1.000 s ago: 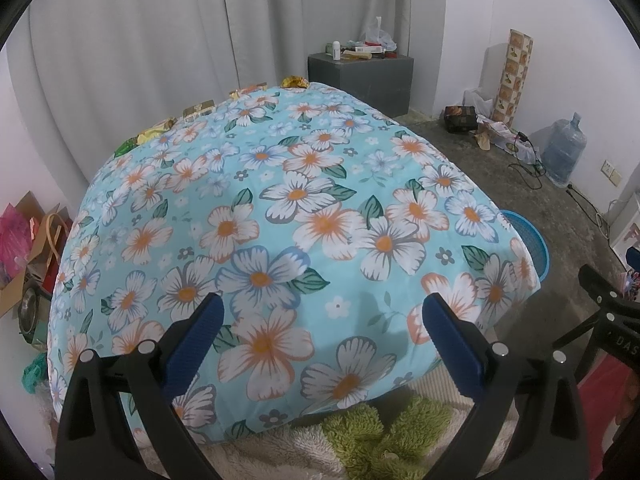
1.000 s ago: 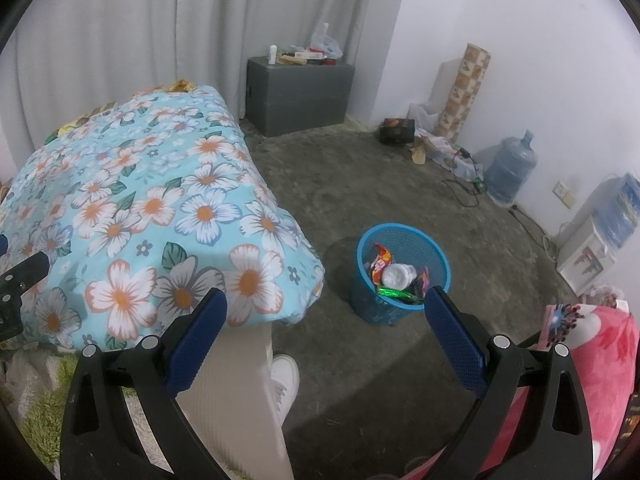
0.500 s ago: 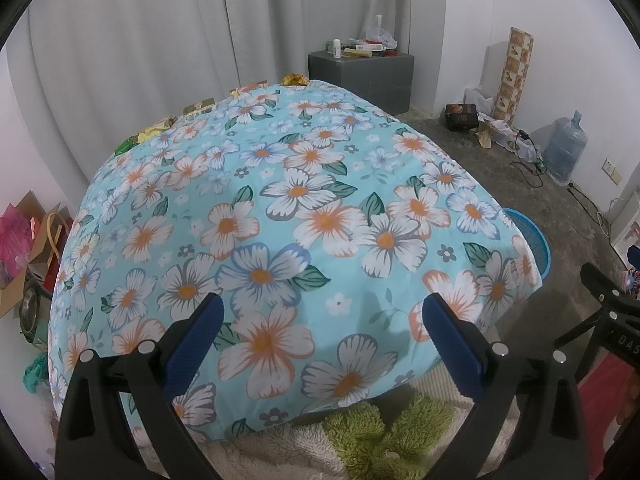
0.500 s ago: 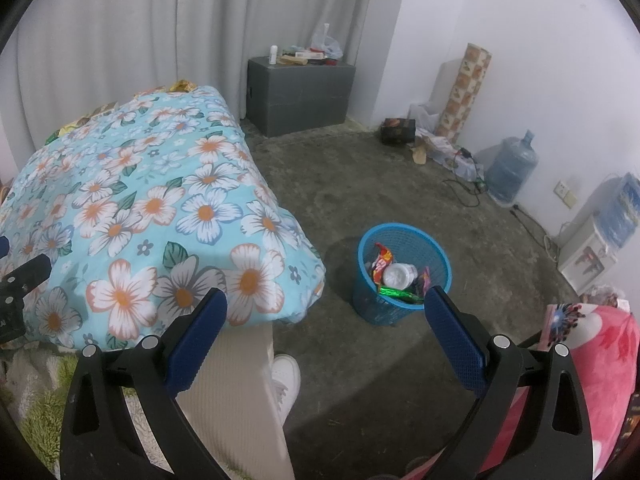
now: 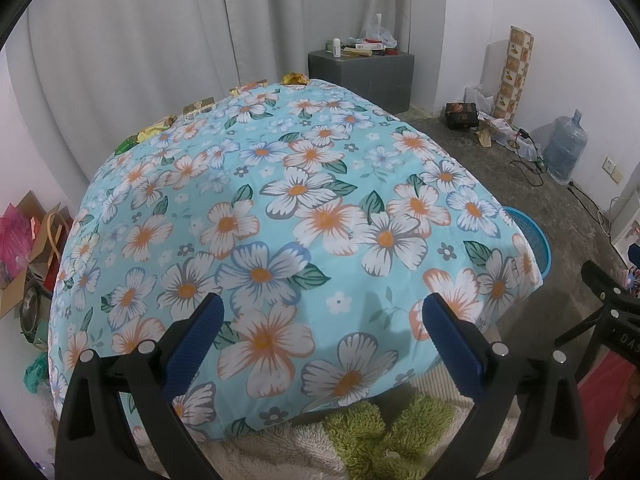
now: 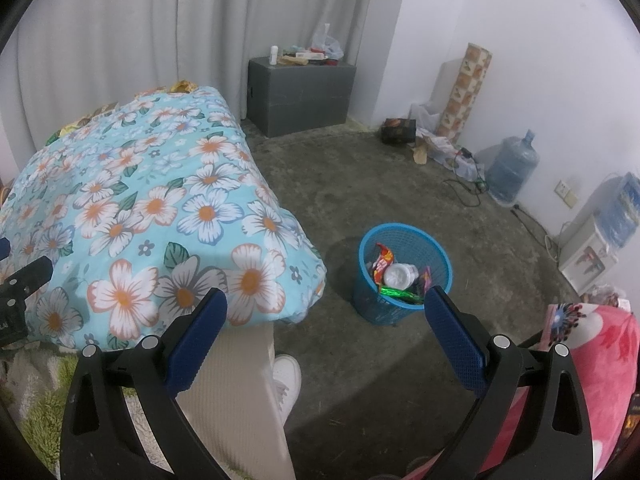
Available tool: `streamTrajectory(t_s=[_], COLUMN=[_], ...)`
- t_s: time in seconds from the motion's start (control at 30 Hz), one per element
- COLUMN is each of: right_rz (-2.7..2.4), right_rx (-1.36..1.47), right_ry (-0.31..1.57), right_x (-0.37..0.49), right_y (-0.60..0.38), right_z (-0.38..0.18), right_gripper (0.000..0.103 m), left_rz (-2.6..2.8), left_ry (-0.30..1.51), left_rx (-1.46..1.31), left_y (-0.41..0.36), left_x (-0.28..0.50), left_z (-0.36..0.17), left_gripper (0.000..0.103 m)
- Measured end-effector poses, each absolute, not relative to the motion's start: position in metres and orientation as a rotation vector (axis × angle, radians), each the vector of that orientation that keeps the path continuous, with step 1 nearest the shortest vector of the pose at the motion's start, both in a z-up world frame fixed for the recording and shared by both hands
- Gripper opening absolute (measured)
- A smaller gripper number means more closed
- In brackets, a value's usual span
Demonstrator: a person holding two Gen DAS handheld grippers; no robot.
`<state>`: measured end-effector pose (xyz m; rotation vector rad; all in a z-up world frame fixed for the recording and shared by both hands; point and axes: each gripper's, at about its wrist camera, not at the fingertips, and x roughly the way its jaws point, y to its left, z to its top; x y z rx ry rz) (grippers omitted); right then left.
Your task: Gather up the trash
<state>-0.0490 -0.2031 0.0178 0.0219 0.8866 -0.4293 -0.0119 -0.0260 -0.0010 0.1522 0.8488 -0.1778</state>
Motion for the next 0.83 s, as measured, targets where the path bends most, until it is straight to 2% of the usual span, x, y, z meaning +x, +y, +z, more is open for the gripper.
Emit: streamTrajectory(t_s=[0.83], right_rz=[-0.432], right_rx=[0.024], right_ry=[0.885], right_x=[-0.0478], right_y=[-0.2002], right_z=[0.0177], right_gripper=[0.095], left_rz=[-0.178], left_ry=[0.854], left_rx=[0.152], left_y=[-0.0240], left_x=[-0.0135], left_z=[-0.0022], left_gripper=[0.097])
